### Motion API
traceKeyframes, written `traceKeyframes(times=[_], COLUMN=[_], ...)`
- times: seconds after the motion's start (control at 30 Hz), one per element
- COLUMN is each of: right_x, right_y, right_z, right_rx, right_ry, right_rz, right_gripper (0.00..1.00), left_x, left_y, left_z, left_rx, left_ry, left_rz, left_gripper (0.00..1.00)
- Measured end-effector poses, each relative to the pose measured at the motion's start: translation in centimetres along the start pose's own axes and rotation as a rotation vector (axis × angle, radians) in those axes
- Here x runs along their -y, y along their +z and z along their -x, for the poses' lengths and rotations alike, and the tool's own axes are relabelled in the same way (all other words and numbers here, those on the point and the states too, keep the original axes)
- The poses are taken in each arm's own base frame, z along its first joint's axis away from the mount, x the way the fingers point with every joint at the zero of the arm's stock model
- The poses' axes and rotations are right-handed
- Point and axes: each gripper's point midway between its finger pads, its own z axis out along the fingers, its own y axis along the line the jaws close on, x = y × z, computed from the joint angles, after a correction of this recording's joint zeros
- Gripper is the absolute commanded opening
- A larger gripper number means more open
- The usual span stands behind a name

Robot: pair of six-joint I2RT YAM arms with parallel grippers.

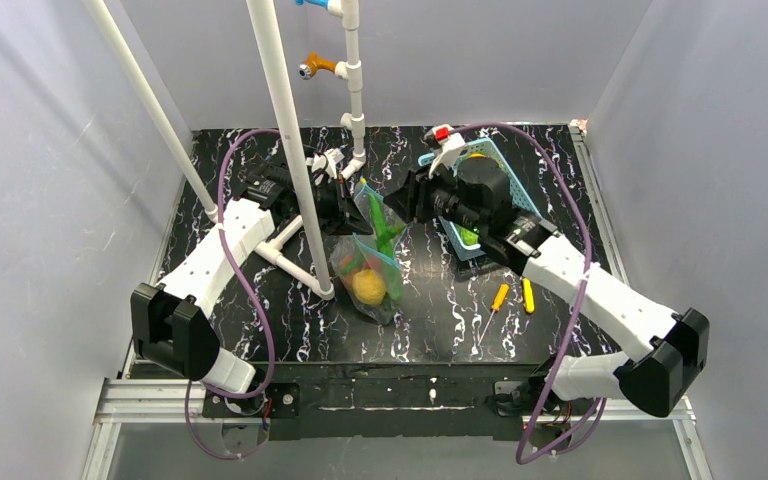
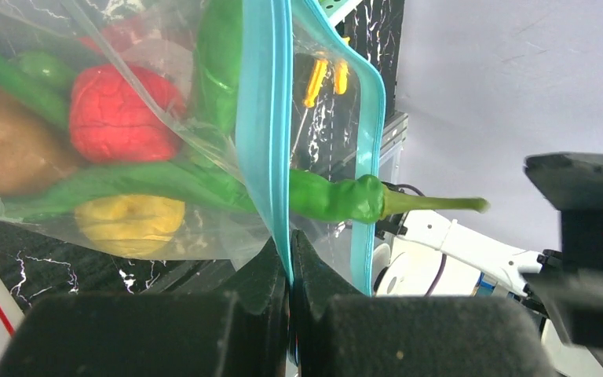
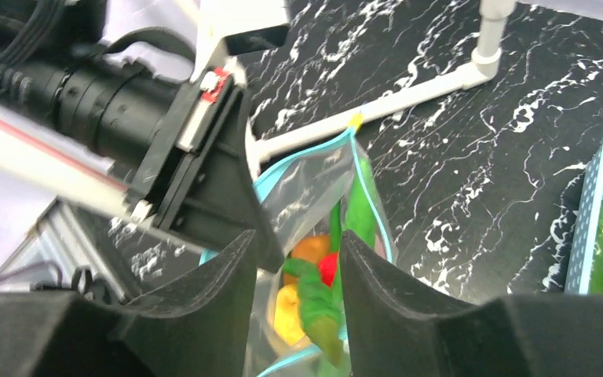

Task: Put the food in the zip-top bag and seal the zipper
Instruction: Place the fake vegetable in the zipper food storage bag.

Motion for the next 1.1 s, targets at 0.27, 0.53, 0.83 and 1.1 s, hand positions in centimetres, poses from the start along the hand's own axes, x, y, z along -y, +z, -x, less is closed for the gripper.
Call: traceKeyframes(times=[0.27,0.53,0.83,1.1], right_x=[-2.1,-1.1,0.7,2.3], right_y=[-3.0,-2.1,-0.2,0.9], right_z=[-0.7,-3.7,-6.5,-9.7], right_rx=[-0.291,-0.586,-0.749,-0.869], right_ry=[-0.11,-0.283,-0.462,-0.518], right_rz=[0.074,0.12,0.192,0.193], right_gripper=[0.69,0.59,0.52,0.54], left_x=[0.0,0.0,0.0,0.0], left_y=[0.0,0.1,0.1,0.1], left_z=[-0.2,-0.4,-0.5,-0.5], left_rx=[-0.01,-0.019,-0.025,-0.026], left_ry=[0.003,0.006,0.009,0.012], left_rz=[-0.006,-0.013,-0.018,-0.018], left_gripper=[0.0,0.0,0.0,0.0])
